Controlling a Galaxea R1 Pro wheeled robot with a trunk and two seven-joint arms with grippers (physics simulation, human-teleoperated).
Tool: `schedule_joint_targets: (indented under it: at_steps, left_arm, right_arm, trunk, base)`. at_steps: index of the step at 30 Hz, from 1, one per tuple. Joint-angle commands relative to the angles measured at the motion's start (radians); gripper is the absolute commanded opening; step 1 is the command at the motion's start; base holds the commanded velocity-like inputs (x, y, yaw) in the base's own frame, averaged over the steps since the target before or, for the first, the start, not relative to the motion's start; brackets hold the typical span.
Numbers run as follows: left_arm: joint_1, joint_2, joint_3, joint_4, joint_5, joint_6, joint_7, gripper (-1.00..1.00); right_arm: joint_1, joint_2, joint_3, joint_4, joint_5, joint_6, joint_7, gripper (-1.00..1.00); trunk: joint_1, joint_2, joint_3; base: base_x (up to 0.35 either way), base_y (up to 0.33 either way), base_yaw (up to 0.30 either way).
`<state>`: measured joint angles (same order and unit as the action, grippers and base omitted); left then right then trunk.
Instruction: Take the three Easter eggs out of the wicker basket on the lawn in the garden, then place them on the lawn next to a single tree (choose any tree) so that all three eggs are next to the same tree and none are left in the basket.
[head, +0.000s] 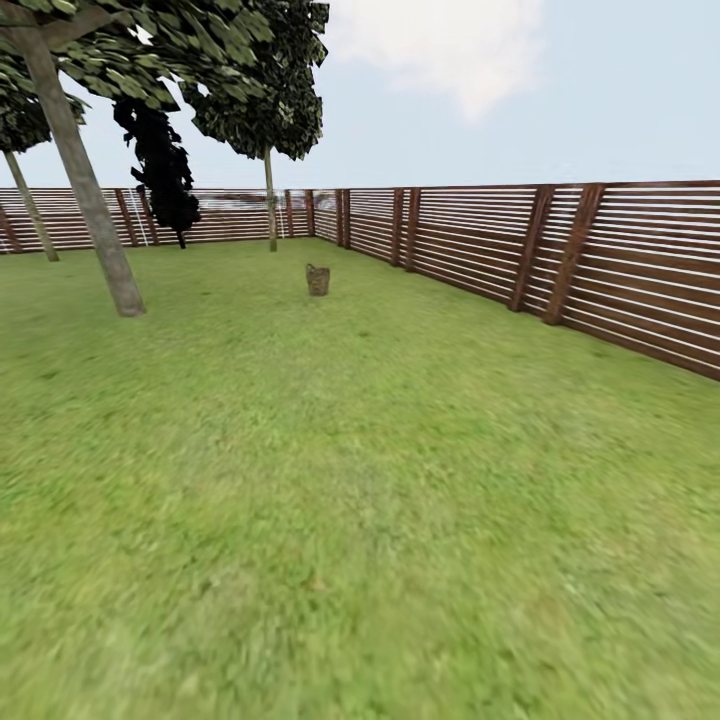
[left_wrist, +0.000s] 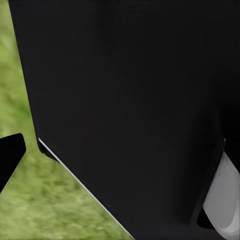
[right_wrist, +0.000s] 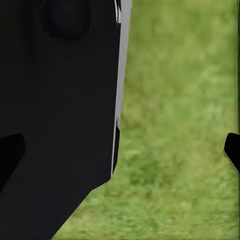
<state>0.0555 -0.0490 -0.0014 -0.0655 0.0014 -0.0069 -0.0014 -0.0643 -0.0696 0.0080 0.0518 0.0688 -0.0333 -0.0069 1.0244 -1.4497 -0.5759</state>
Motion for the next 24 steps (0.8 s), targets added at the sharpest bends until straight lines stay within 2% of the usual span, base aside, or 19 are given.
schedule_joint_targets:
  at_steps: [1,24]
  left_arm:
    - [0.001,0.000,0.000,-0.002,0.000,-0.001,0.000,1.00]
    - [0.000,0.000,0.000,-0.002,0.000,-0.001,0.000,1.00]
  right_arm:
    - [-0.002,0.000,0.000,0.003,0.007,-0.003,-0.001,1.00]
    - [-0.002,0.000,0.000,0.003,0.007,-0.003,-0.001,1.00]
  trunk:
    - [0.001,0.000,-0.001]
    - [0.001,0.000,-0.001]
  base:
    - [0.338,0.000,0.000]
    - [0.338,0.000,0.000]
